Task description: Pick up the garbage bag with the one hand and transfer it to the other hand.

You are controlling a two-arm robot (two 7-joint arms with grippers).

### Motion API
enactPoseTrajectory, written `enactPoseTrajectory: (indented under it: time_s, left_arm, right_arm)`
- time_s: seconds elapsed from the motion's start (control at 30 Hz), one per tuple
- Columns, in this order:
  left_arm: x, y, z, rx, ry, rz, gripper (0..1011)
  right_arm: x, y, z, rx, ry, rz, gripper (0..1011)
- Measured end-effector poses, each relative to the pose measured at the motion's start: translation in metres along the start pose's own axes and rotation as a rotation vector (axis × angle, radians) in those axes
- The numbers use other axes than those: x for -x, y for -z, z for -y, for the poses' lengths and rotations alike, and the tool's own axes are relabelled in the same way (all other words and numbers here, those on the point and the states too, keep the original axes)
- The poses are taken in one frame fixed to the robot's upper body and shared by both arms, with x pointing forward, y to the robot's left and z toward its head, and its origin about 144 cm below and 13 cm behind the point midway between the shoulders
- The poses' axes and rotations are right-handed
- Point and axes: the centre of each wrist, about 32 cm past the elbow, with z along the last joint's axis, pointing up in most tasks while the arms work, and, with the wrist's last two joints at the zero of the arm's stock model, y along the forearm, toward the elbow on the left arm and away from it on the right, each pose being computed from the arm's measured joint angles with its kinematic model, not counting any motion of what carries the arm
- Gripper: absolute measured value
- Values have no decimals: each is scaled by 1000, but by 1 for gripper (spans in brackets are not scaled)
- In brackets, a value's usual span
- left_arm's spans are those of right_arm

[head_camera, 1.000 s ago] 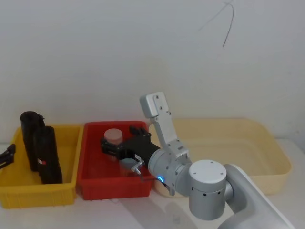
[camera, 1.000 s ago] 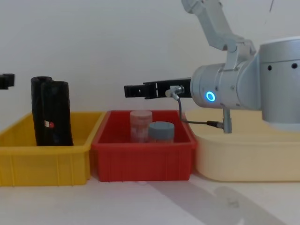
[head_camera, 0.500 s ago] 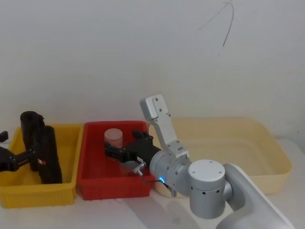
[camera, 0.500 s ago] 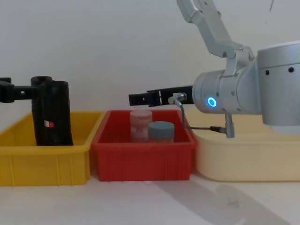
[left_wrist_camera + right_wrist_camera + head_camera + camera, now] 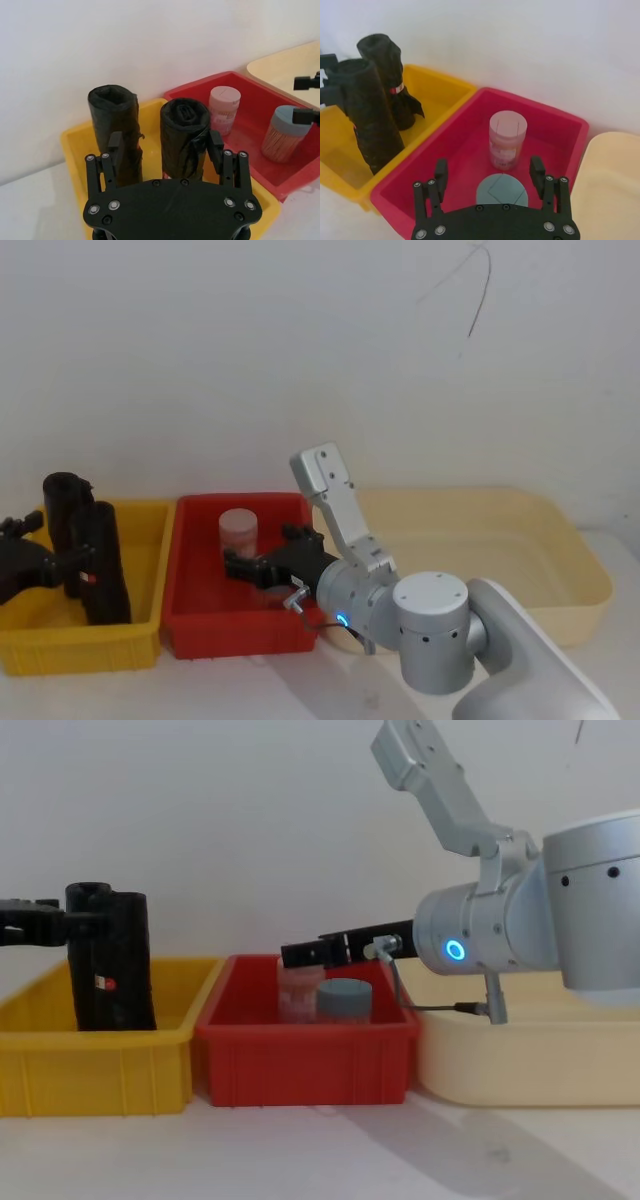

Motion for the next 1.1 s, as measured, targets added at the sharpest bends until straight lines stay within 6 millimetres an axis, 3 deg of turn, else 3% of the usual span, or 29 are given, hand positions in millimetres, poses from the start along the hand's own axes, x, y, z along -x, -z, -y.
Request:
enactPoseTrajectory:
  time_s: [0.53,1.1]
  left_arm:
    - [-2,5,29,10,59,-31,1001]
    - [-1,11,42,2,92,-58,1001]
  right_arm:
    - [-5,0,-4,64,-17,-5,1001]
    - [-6,-1,-7,99,-36,-5,1000]
